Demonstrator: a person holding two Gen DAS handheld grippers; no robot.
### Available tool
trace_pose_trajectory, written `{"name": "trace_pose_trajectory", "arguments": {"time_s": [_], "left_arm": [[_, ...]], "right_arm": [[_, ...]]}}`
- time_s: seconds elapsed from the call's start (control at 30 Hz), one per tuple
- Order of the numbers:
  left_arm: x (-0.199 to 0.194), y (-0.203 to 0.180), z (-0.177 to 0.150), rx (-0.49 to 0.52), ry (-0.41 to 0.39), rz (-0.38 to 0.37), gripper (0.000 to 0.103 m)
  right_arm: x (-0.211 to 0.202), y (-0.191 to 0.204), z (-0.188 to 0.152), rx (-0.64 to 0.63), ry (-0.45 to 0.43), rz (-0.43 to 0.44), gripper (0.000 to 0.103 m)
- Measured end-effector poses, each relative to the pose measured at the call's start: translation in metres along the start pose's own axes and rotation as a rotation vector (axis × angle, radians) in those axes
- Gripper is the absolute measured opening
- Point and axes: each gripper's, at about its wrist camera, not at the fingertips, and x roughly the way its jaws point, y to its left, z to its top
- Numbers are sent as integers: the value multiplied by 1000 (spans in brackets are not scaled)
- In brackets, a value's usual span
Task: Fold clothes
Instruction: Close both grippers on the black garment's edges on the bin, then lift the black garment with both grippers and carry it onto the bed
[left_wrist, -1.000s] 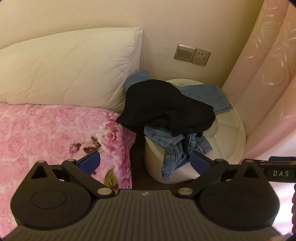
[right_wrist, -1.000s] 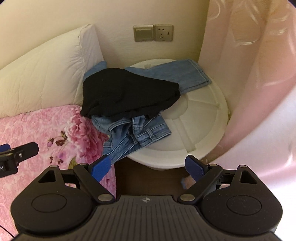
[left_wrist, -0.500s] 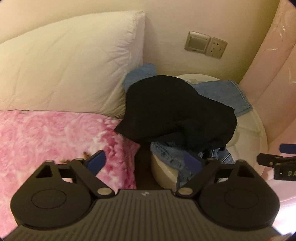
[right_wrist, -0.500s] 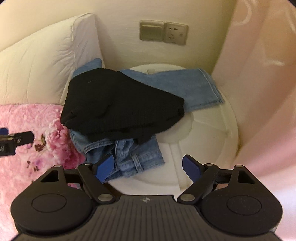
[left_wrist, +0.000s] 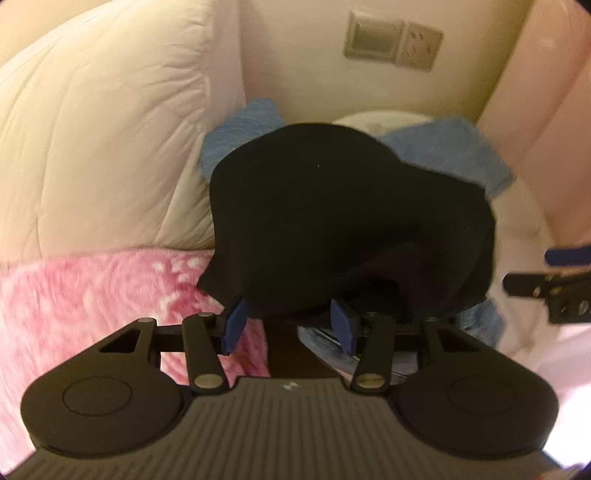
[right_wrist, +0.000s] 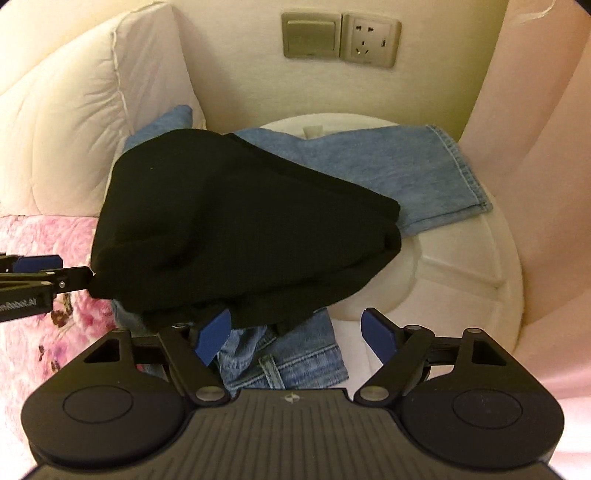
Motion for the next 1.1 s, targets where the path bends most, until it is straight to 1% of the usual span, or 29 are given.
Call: {"name": "trace_pose_trajectory", "arguments": {"time_s": [0.1, 0.27, 0.4, 0.47, 0.5, 0.53, 0.57, 0.6, 0.63, 0.67, 0.7, 0.73, 0.77, 0.83, 0.97, 1.03, 1.07, 1.1], "left_arm": [[13, 0, 2, 33, -1, 0, 45], [31, 1, 5, 65, -15, -23, 45], [43, 2, 6, 81, -18, -33, 45], [47, 5, 6, 57, -9, -22, 44], [47, 7, 6, 45, -10, -31, 37], [45, 10, 6, 32, -19, -56, 31], [43, 13, 7, 12, -30, -79, 25], [40, 16, 8, -7, -43, -89, 19], [36, 19, 8, -29, -56, -99, 17], [32, 23, 8, -60, -71, -111, 10], [27, 26, 9, -87, -89, -124, 7], [23, 29, 9, -113, -110, -138, 6], [18, 31, 10, -132, -126, -148, 5], [9, 33, 15, -146, -164, -161, 5], [-14, 35, 25, -157, -258, -188, 5], [-20, 37, 27, -163, -294, -204, 5], [-17, 38, 27, -168, -279, -208, 5], [-10, 38, 26, -167, -259, -204, 5]], "right_arm": [[12, 1, 3, -5, 13, 9, 81], [31, 4, 8, -17, 26, 24, 81], [48, 5, 13, -1, 17, 45, 87], [57, 4, 16, 20, 3, 71, 89], [61, 4, 18, 31, -4, 84, 89], [65, 3, 20, 41, -11, 98, 88], [69, 3, 21, 50, -20, 113, 76], [69, 3, 23, 47, -43, 140, 58], [67, 5, 25, 35, -63, 156, 54], [65, 8, 27, 17, -71, 147, 44], [63, 11, 29, 1, -80, 140, 28], [60, 10, 32, 10, -92, 137, 15], [57, 9, 34, 20, -103, 136, 7], [51, 2, 39, 59, -111, 158, 6], [42, -1, 44, 73, -112, 142, 5], [33, -1, 40, 53, -152, 110, 4], [31, 0, 36, 38, -160, 86, 9], [30, 2, 32, 21, -154, 77, 25]]}}
